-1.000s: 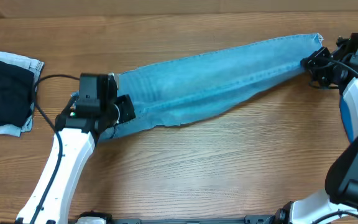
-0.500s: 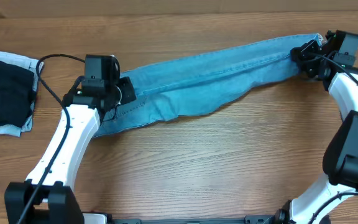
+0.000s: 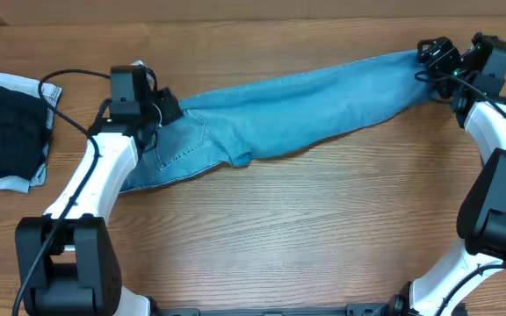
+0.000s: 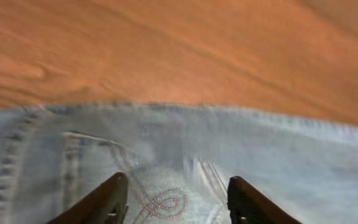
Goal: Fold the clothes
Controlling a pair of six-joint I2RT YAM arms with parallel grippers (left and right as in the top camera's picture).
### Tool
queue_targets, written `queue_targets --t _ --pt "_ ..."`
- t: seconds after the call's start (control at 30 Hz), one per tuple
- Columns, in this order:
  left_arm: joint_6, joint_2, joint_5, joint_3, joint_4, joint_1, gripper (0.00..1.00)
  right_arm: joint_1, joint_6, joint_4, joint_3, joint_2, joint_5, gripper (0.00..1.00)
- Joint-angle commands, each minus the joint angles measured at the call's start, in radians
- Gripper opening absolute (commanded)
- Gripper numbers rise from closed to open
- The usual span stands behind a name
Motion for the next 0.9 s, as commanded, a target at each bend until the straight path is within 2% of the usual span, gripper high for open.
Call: queue_targets --t 0.0,0.1,0.2,0.3,0.43,0.5,0.6,0.7,0.77,0.87 --pt "-0.017 0.002 -0.021 0.096 -0.006 0.035 0.61 0.003 -0.001 0.045 0.032 0.009 -0.044 0.89" --pt "0.027 0.001 0.037 0.210 -0.118 0.097 0.59 -0.003 -0.001 0.011 0.032 0.008 -0.147 0.96" --pt "0.106 0.001 0.103 0.339 -0.311 0.131 0.53 -0.019 -0.002 -0.068 0.035 0.002 -0.217 0.94" --pt "0.172 0.001 0.174 0.465 -0.584 0.134 0.53 -0.058 -0.029 -0.167 0.048 -0.031 -0.251 0.91" --pt "0.186 0.002 0.215 0.497 -0.870 0.115 0.50 -0.090 -0.201 -0.474 0.181 -0.058 -0.175 0.90" --pt "0.185 0.002 0.212 0.478 -0.938 0.105 0.49 -0.092 -0.283 -0.632 0.256 -0.058 -0.132 0.90" --pt "0.158 0.002 0.193 0.400 -0.968 0.095 0.48 -0.080 -0.349 -0.802 0.317 -0.059 -0.133 0.88" --pt "0.108 0.002 0.197 0.278 -0.927 0.095 0.49 -0.072 -0.363 -0.861 0.318 -0.059 -0.133 0.88" --pt "0.061 0.002 0.235 0.165 -0.884 0.095 0.45 -0.072 -0.365 -0.885 0.318 -0.059 -0.134 0.88" --pt "-0.046 0.001 0.256 0.036 -0.801 0.099 0.44 -0.072 -0.370 -0.912 0.318 -0.059 -0.136 0.88"
